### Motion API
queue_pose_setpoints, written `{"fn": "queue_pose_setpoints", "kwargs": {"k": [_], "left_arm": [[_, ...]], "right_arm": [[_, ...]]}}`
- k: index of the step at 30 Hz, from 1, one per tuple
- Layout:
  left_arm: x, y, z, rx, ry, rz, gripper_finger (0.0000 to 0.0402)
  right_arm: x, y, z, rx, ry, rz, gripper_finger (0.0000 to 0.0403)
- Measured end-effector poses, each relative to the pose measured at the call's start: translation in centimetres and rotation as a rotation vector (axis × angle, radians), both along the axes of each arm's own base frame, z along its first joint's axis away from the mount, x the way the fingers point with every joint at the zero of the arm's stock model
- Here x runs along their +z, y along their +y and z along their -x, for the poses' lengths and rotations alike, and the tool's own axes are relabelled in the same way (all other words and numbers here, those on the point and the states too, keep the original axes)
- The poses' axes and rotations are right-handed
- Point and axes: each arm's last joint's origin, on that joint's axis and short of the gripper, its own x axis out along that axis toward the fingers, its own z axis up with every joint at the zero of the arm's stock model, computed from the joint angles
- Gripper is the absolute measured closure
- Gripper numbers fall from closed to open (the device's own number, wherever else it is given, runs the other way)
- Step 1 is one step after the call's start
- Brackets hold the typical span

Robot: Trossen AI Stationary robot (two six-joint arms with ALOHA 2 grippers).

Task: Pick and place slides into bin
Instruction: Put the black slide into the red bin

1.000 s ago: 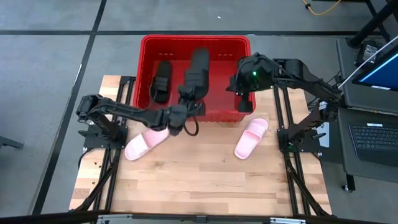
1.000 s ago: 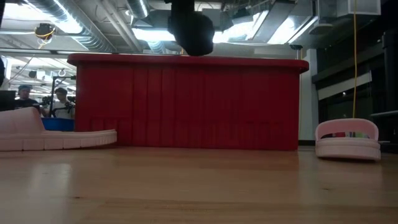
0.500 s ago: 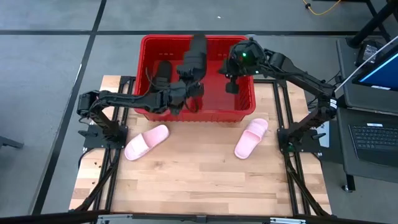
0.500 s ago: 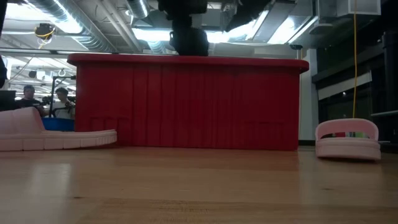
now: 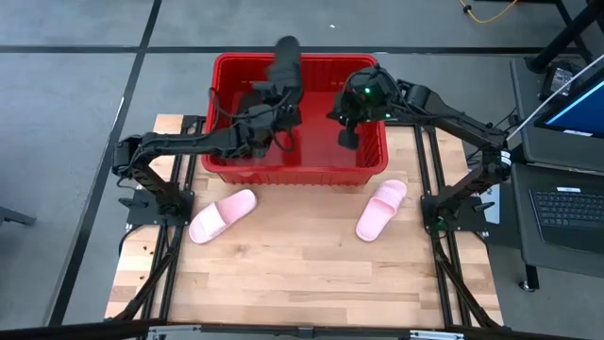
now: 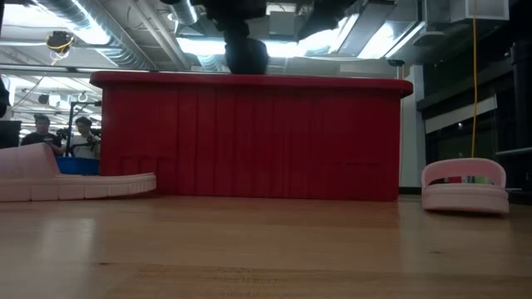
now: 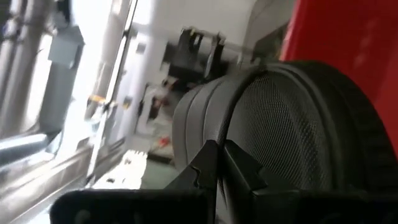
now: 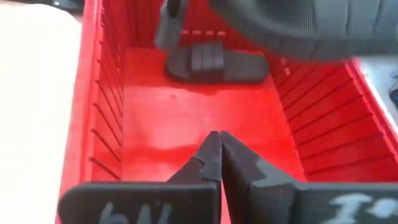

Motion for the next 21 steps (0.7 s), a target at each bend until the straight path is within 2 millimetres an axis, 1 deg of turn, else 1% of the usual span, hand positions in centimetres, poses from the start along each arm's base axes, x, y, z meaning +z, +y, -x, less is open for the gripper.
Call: {"fn": "queue_pose_setpoints", "kwargs": {"k": [4, 13, 15, 18, 21], "left_arm": [[-1.1, 0.5, 0.0, -0.061, -0.037, 0.083, 0.0398], [-3.0, 1.8, 0.9, 0.017, -0.072, 0.191, 0.0398], [-3.9, 1.9, 1.1, 0.023, -0.045, 0.196, 0.0398], [-5.8, 1.9, 1.4, 0.030, 0.057, 0.200, 0.0398], [-7.3, 1.8, 1.7, 0.024, 0.071, 0.196, 0.0398]], "right_arm": [[0.1, 0.4, -0.2, 0.012, -0.007, 0.000, 0.0397], [0.0, 0.3, -0.1, 0.023, 0.004, 0.018, 0.0397], [0.0, 0.0, 0.0, 0.014, 0.005, 0.020, 0.0397], [0.0, -0.6, 0.3, 0.005, 0.011, 0.033, 0.0397], [0.0, -1.2, 0.5, -0.009, 0.012, 0.039, 0.0397]]}}
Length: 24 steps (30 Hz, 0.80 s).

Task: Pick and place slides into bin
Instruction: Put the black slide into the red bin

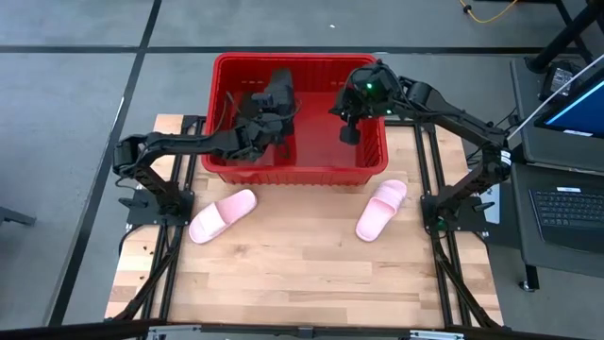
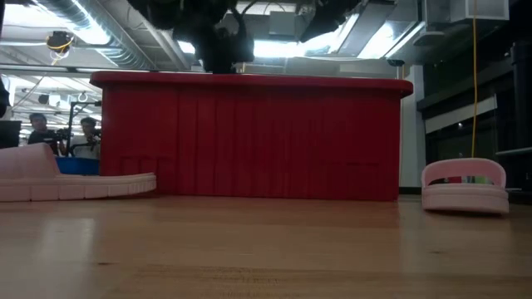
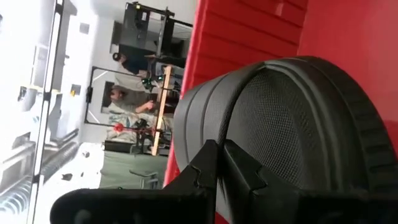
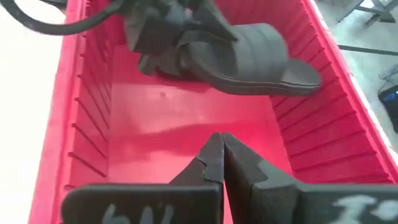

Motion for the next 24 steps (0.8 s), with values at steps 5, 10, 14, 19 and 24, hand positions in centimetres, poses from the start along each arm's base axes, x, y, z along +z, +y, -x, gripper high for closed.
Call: {"fn": "queue_pose_setpoints", "kwargs": {"k": [5, 10, 14, 19, 24], "left_arm": [[-1.6, -0.1, 0.4, -0.008, 0.006, -0.019, 0.0398], [-2.3, 0.2, 0.6, -0.076, 0.010, -0.022, 0.0398], [-2.7, 1.2, 0.8, -0.082, 0.019, -0.006, 0.0398], [-4.0, 2.4, 0.7, -0.078, 0.049, 0.020, 0.0398], [-5.9, 2.7, -0.1, -0.110, 0.096, 0.055, 0.0398]], "right_arm": [[0.0, -0.4, 0.2, -0.014, -0.002, 0.000, 0.0397], [0.1, -0.4, 0.2, -0.011, -0.008, 0.000, 0.0397], [0.1, -0.4, 0.2, -0.022, -0.014, -0.013, 0.0397], [-0.3, -0.4, 0.1, -0.028, -0.009, -0.025, 0.0397], [-1.6, -0.6, -0.2, -0.030, 0.011, -0.036, 0.0397]]}}
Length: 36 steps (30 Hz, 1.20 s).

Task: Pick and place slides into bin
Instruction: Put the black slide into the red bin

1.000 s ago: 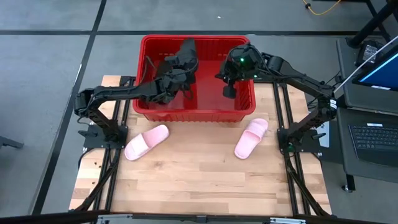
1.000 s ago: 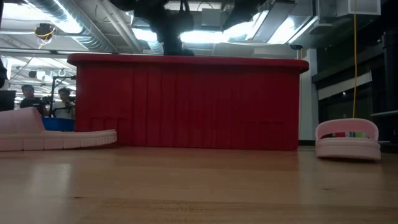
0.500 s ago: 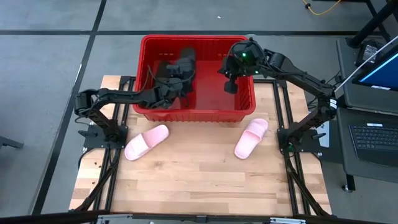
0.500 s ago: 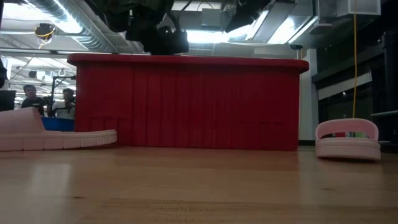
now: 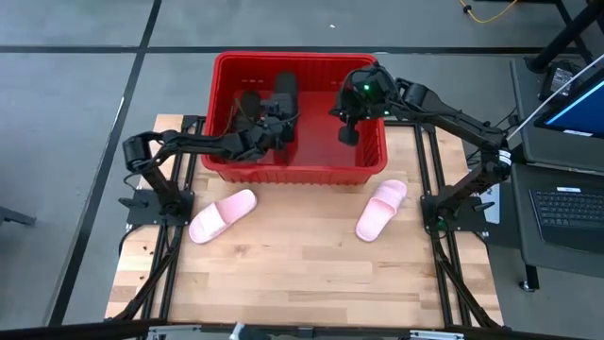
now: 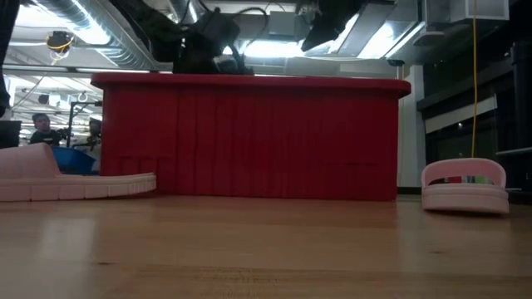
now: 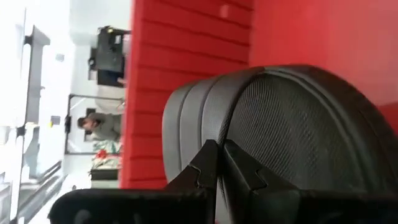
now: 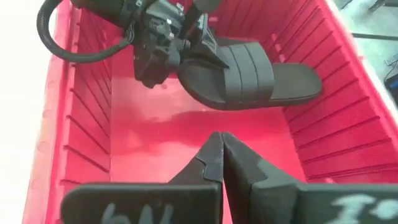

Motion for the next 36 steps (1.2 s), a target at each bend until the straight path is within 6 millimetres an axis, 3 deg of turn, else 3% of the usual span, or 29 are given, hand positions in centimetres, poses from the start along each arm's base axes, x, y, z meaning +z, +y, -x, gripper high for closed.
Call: {"fn": "queue_pose_setpoints", "kwargs": {"k": [3, 9, 19, 36], "left_arm": [[-1.0, 0.2, -0.3, 0.007, 0.040, 0.009, 0.0398], [-1.1, 0.3, -0.5, 0.037, 0.035, -0.006, 0.0398], [-0.9, -0.3, -0.8, 0.049, 0.023, 0.003, 0.0398], [-0.6, -3.7, -1.4, 0.089, 0.042, -0.040, 0.0398]], "right_arm": [[-1.0, -0.1, -0.3, -0.001, 0.005, -0.002, 0.0397], [-2.4, -0.4, -0.8, 0.000, -0.014, -0.005, 0.0397], [-2.0, -0.3, -0.8, 0.004, -0.043, 0.006, 0.0397], [-2.1, -0.3, -0.8, 0.007, -0.039, 0.008, 0.0397]]}}
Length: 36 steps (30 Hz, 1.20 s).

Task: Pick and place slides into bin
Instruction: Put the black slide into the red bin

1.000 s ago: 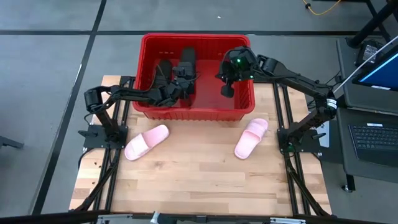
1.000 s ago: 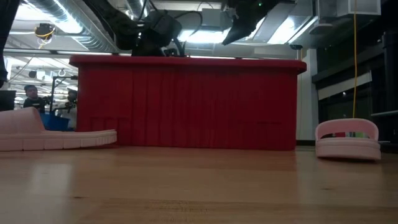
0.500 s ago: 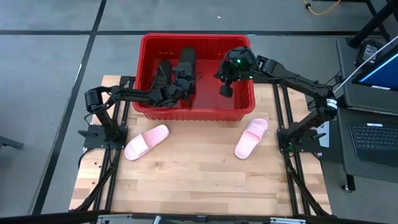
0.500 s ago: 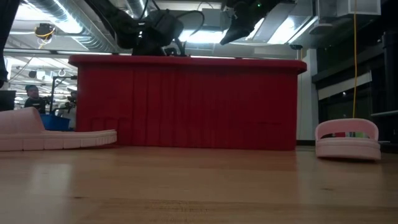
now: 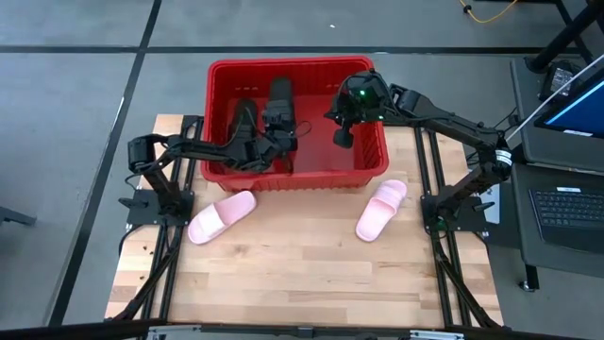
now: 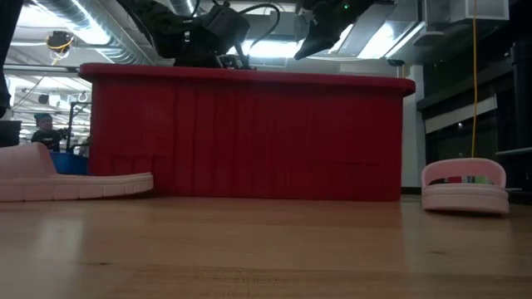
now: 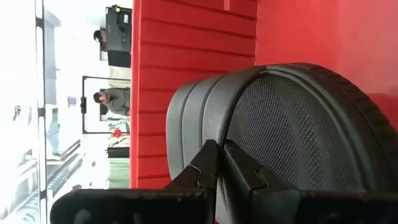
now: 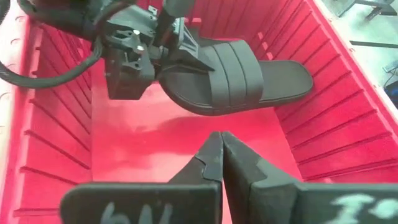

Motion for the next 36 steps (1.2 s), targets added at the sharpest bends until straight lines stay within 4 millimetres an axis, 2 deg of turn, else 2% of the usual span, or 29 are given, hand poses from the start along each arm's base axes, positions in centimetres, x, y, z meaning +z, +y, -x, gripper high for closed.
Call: {"fn": "queue_pose_setpoints", "kwargs": {"k": [8, 19, 36], "left_arm": [[1.3, -0.8, 0.5, 0.014, -0.004, -0.028, 0.0398], [0.5, -1.6, 0.6, -0.001, 0.050, 0.018, 0.0398], [-0.1, -1.6, 1.3, 0.067, -0.036, 0.084, 0.0398]], "right_arm": [[0.0, 0.0, 0.0, 0.000, 0.001, -0.001, 0.0397], [0.0, 0.0, 0.0, 0.004, 0.000, -0.003, 0.0397], [0.0, 0.0, 0.0, 0.005, 0.000, -0.004, 0.0397]]}}
